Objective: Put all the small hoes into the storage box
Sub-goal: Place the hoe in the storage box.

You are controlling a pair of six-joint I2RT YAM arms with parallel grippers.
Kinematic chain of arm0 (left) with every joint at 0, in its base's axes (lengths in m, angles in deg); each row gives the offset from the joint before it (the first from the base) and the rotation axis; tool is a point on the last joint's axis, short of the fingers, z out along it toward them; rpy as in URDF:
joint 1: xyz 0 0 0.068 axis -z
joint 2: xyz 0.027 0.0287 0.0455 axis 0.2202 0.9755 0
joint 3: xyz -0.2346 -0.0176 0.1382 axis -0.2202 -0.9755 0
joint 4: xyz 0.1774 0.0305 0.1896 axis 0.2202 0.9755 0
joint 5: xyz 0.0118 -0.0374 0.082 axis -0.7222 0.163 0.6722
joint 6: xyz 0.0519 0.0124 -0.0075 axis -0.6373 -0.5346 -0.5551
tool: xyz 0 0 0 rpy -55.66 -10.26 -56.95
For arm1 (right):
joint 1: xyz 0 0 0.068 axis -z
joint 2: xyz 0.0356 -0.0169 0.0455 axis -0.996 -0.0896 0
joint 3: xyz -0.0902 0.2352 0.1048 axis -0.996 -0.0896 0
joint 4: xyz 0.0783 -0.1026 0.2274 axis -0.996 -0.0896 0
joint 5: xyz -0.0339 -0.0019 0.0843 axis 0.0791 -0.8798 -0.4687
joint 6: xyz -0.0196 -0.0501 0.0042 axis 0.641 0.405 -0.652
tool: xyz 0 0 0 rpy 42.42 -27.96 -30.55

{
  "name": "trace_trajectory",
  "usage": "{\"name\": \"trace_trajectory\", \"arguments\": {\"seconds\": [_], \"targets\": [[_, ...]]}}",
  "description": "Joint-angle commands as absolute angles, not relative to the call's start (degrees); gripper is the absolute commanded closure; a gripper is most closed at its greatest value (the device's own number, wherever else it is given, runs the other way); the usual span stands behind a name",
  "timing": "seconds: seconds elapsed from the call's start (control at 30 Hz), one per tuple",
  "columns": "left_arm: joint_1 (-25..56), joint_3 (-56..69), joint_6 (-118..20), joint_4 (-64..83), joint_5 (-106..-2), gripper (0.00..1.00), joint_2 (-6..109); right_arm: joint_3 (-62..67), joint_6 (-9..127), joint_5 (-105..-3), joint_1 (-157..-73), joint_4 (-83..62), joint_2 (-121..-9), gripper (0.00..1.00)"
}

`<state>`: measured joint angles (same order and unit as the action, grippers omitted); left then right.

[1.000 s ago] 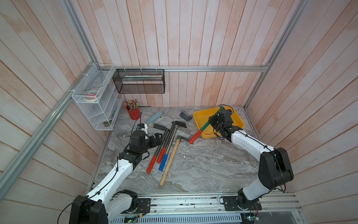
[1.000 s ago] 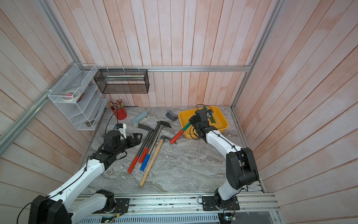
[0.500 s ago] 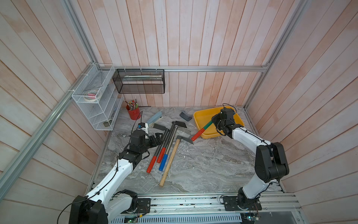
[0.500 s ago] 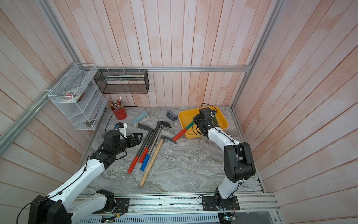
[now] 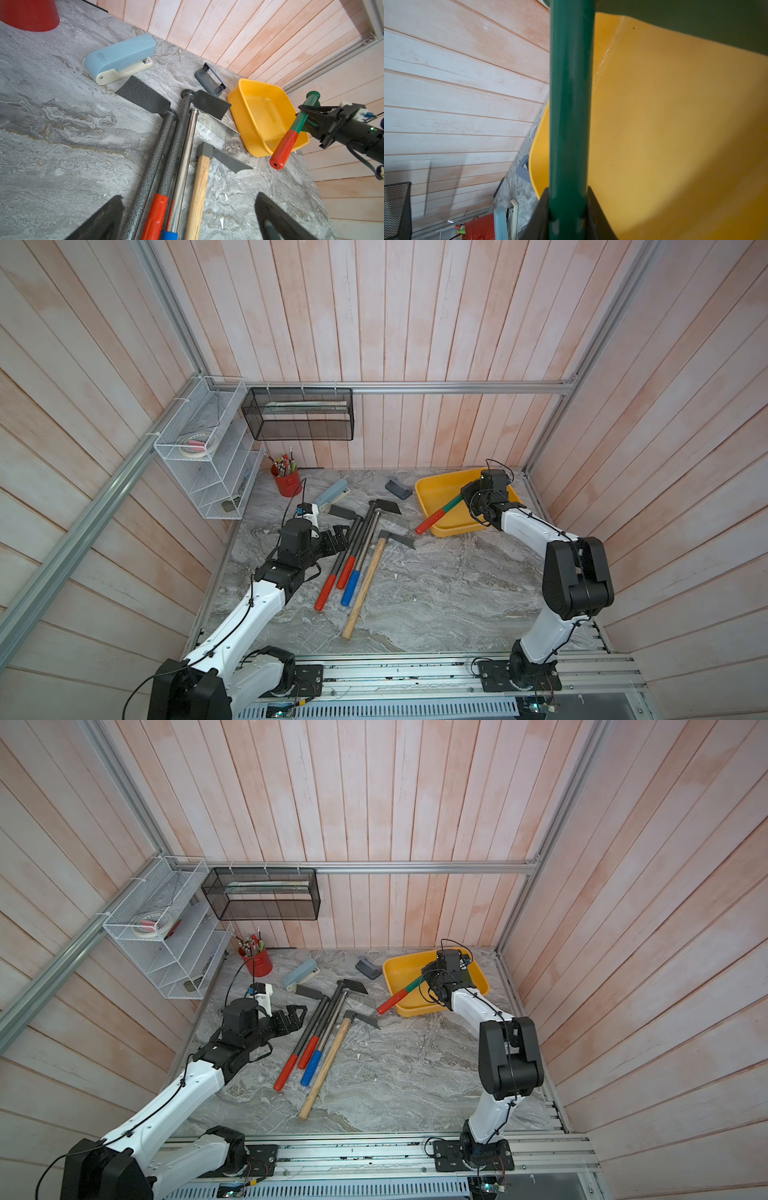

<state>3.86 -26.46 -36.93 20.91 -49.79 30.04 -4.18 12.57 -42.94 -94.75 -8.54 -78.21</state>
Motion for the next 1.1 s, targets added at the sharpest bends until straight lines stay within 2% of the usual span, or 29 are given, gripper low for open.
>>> {"name": "trace_trajectory", "arguments": {"seconds": [0.0,1.07], "targets": [[4.03,-25.22,-37.80,21.23,-49.85,0.00,30.31,-0.52,12.39,-43.83,-93.88,-4.32,-78.83,1.00],[4.02,-26.07,-38.18,22.33,-49.24,0.00,28.56,7.56,11.62,-45.58,-90.32,-5.71,-86.64,1.00]]}}
